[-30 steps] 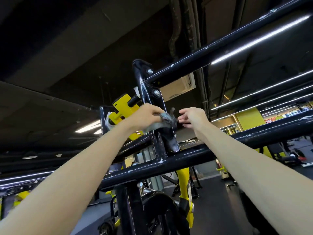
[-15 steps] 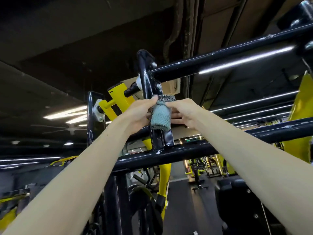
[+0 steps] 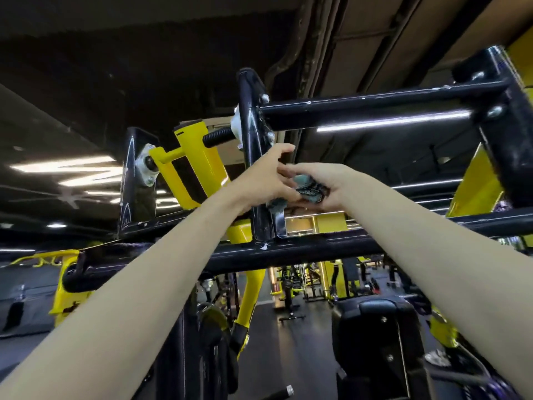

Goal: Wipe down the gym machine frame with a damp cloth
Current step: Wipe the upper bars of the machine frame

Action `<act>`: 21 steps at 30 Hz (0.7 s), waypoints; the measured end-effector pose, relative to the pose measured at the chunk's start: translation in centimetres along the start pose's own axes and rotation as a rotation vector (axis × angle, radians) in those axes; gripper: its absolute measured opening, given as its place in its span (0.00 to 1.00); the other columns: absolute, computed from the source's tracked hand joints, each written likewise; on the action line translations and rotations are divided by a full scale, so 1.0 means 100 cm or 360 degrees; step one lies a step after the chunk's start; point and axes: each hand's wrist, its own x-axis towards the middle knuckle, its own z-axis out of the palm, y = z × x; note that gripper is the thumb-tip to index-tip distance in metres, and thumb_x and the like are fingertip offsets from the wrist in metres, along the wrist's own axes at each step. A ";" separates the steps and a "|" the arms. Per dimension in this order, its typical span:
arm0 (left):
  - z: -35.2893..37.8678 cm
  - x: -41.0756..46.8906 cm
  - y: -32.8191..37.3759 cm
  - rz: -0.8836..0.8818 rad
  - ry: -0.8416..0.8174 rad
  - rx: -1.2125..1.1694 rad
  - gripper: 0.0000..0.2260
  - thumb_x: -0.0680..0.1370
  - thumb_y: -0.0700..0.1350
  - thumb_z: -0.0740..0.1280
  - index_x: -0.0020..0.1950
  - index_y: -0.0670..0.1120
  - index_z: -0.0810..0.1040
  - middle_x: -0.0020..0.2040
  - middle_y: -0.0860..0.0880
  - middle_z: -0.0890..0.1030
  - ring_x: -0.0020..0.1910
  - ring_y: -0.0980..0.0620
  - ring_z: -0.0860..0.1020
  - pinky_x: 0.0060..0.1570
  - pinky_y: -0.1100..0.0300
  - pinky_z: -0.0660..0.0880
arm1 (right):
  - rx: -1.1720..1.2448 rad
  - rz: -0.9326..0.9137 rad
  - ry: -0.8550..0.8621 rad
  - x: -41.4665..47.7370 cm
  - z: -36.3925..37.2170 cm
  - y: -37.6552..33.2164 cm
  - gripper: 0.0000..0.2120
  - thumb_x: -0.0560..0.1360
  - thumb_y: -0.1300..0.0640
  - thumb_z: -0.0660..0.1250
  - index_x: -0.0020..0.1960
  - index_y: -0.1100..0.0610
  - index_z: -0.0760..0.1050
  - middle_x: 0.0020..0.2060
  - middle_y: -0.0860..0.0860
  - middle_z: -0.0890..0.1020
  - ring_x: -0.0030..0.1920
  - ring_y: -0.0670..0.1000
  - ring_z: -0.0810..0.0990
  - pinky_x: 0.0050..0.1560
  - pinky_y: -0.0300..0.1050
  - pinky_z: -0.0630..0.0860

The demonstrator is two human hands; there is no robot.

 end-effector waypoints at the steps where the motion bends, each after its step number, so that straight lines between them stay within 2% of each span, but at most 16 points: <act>1: -0.005 -0.002 -0.002 -0.0021 -0.0016 -0.0139 0.37 0.70 0.31 0.72 0.73 0.51 0.62 0.57 0.46 0.78 0.52 0.52 0.81 0.54 0.57 0.77 | -0.0022 0.0009 0.0016 0.000 -0.002 0.001 0.18 0.75 0.61 0.70 0.62 0.63 0.73 0.57 0.61 0.80 0.47 0.57 0.83 0.38 0.50 0.83; 3: -0.016 -0.005 -0.005 -0.0009 0.0172 -0.0291 0.30 0.71 0.31 0.71 0.69 0.49 0.67 0.55 0.46 0.80 0.53 0.51 0.81 0.53 0.61 0.76 | 0.0060 -0.0031 0.0047 0.001 -0.005 0.000 0.16 0.74 0.69 0.66 0.61 0.66 0.71 0.54 0.63 0.80 0.44 0.57 0.84 0.36 0.48 0.83; 5: -0.022 -0.006 -0.007 -0.0030 0.0436 -0.0168 0.22 0.74 0.40 0.72 0.66 0.48 0.70 0.56 0.48 0.77 0.54 0.52 0.78 0.46 0.67 0.72 | 0.0129 -0.0149 0.0007 0.003 -0.004 -0.003 0.11 0.75 0.72 0.63 0.57 0.66 0.73 0.44 0.62 0.82 0.35 0.55 0.84 0.32 0.43 0.81; 7: -0.024 -0.005 -0.008 -0.0187 0.0357 -0.0007 0.22 0.74 0.52 0.72 0.65 0.49 0.72 0.56 0.52 0.76 0.52 0.55 0.75 0.43 0.66 0.69 | 0.0149 -0.0276 -0.0070 0.002 0.001 -0.007 0.10 0.76 0.73 0.61 0.54 0.64 0.76 0.37 0.59 0.83 0.31 0.52 0.84 0.31 0.41 0.81; 8: -0.024 -0.004 -0.010 -0.0288 0.0269 -0.0046 0.22 0.73 0.55 0.72 0.64 0.49 0.73 0.55 0.53 0.78 0.51 0.56 0.76 0.44 0.64 0.71 | 0.0149 -0.0338 -0.0088 0.001 0.004 -0.009 0.11 0.76 0.73 0.61 0.53 0.62 0.77 0.37 0.58 0.84 0.32 0.52 0.84 0.32 0.41 0.81; 10: -0.023 -0.002 -0.011 -0.0443 0.0268 -0.0338 0.18 0.72 0.52 0.74 0.59 0.48 0.78 0.51 0.52 0.83 0.47 0.54 0.80 0.47 0.58 0.74 | 0.0103 -0.0445 -0.0061 0.003 0.009 -0.013 0.11 0.76 0.72 0.62 0.54 0.61 0.78 0.41 0.57 0.84 0.34 0.51 0.84 0.34 0.41 0.81; 12: -0.022 -0.001 -0.009 -0.0470 0.0457 -0.0599 0.11 0.71 0.45 0.75 0.53 0.47 0.81 0.47 0.50 0.84 0.44 0.53 0.81 0.46 0.57 0.74 | -0.0021 -0.0476 0.0051 0.007 0.013 -0.014 0.09 0.75 0.70 0.66 0.53 0.61 0.78 0.43 0.57 0.84 0.37 0.52 0.84 0.36 0.43 0.82; 14: -0.023 0.001 -0.010 -0.0471 0.0654 -0.0755 0.07 0.72 0.43 0.75 0.48 0.46 0.82 0.47 0.49 0.84 0.44 0.52 0.80 0.43 0.58 0.73 | -0.0270 -0.0437 0.0159 0.010 0.017 -0.014 0.11 0.72 0.66 0.71 0.55 0.63 0.78 0.46 0.58 0.84 0.45 0.56 0.84 0.49 0.52 0.82; 15: -0.023 0.002 -0.010 -0.0492 0.0687 -0.0848 0.07 0.72 0.43 0.75 0.48 0.46 0.81 0.47 0.48 0.84 0.44 0.52 0.79 0.42 0.58 0.73 | -0.0393 -0.0403 0.0187 0.010 0.020 -0.012 0.14 0.71 0.65 0.73 0.56 0.64 0.78 0.47 0.58 0.84 0.48 0.56 0.83 0.52 0.55 0.81; 18: -0.025 0.003 -0.009 -0.0654 0.0499 -0.1058 0.12 0.75 0.43 0.72 0.56 0.43 0.77 0.47 0.46 0.83 0.43 0.48 0.80 0.37 0.55 0.76 | -0.0588 -0.0409 0.0307 0.015 0.025 -0.011 0.15 0.70 0.63 0.75 0.55 0.65 0.78 0.46 0.58 0.82 0.42 0.53 0.81 0.40 0.47 0.81; 19: -0.028 0.006 -0.009 -0.0701 0.0503 -0.1078 0.12 0.75 0.41 0.71 0.58 0.42 0.76 0.46 0.45 0.82 0.40 0.48 0.81 0.33 0.56 0.77 | -0.0598 -0.0429 0.0362 0.018 0.026 -0.012 0.15 0.70 0.62 0.75 0.54 0.65 0.78 0.45 0.58 0.82 0.41 0.53 0.81 0.39 0.47 0.81; 20: -0.033 0.010 -0.010 -0.0728 0.0606 -0.1108 0.12 0.76 0.39 0.71 0.58 0.42 0.75 0.45 0.44 0.81 0.38 0.48 0.80 0.29 0.57 0.77 | -0.0611 -0.0444 0.0413 0.021 0.027 -0.012 0.14 0.71 0.61 0.75 0.54 0.65 0.78 0.44 0.58 0.82 0.41 0.53 0.81 0.41 0.48 0.81; 21: -0.041 0.017 -0.014 -0.0725 0.0823 -0.1146 0.12 0.75 0.38 0.70 0.57 0.41 0.74 0.44 0.44 0.80 0.36 0.48 0.79 0.26 0.58 0.76 | -0.0631 -0.0458 0.0454 0.025 0.027 -0.013 0.13 0.73 0.59 0.74 0.53 0.65 0.78 0.42 0.58 0.81 0.40 0.53 0.81 0.44 0.48 0.82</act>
